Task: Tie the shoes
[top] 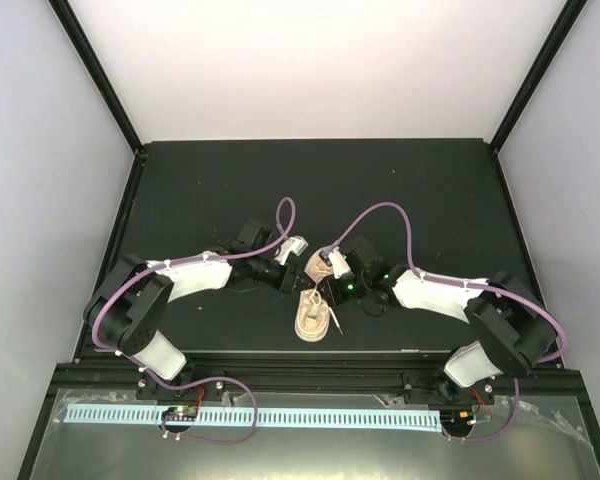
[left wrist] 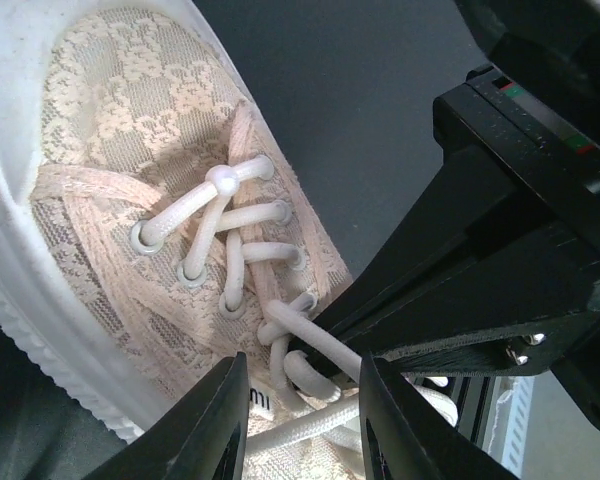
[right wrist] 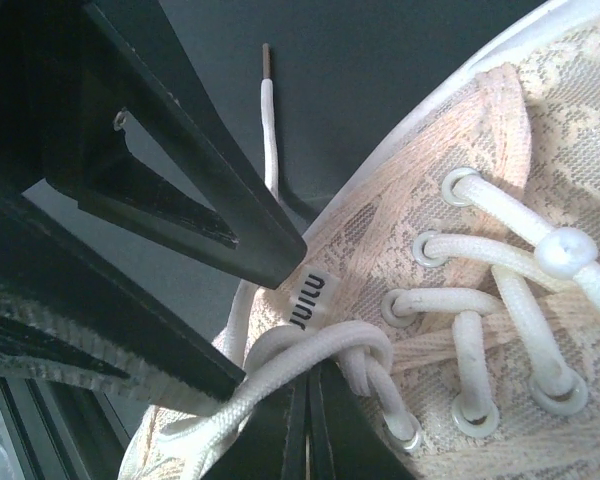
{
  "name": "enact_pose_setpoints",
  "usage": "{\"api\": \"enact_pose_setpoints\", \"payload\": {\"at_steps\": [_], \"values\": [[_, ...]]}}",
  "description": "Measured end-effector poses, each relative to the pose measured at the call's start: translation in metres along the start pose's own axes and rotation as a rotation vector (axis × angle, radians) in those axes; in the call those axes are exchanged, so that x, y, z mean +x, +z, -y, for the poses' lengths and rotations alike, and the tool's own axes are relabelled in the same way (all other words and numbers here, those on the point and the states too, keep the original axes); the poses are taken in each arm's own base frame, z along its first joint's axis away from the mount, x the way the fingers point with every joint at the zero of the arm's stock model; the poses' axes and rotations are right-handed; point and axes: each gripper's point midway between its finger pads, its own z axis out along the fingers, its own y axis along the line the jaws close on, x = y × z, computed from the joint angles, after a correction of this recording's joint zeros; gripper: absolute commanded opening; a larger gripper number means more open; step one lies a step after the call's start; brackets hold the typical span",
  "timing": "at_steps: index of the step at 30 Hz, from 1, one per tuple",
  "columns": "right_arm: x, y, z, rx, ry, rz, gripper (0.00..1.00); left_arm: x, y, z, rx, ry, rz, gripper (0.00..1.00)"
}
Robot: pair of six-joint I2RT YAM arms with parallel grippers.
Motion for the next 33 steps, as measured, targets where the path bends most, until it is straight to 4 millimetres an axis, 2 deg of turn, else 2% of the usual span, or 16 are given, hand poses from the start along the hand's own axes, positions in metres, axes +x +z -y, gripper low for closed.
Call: {"api": "enact_pose_setpoints", "payload": {"at_steps": [7, 20, 33], "values": [[-0.0002, 0.0, -0.0001, 0.0, 0.0, 0.0, 0.02, 0.002, 0.0018, 0.0038, 0.004, 0.016, -0.015, 0.26], [-0.0002, 0.0, 0.0004, 0.002, 0.0, 0.001, 0.01, 0.007, 0.0064, 0.0008, 0.0, -0.002, -0.041, 0.23], [-0.0036, -0.0064, 0.001, 0.013, -0.008, 0.043, 0.02, 0.0033, 0.008, 0.0021, 0.013, -0.04, -0.034, 0.33]]}}
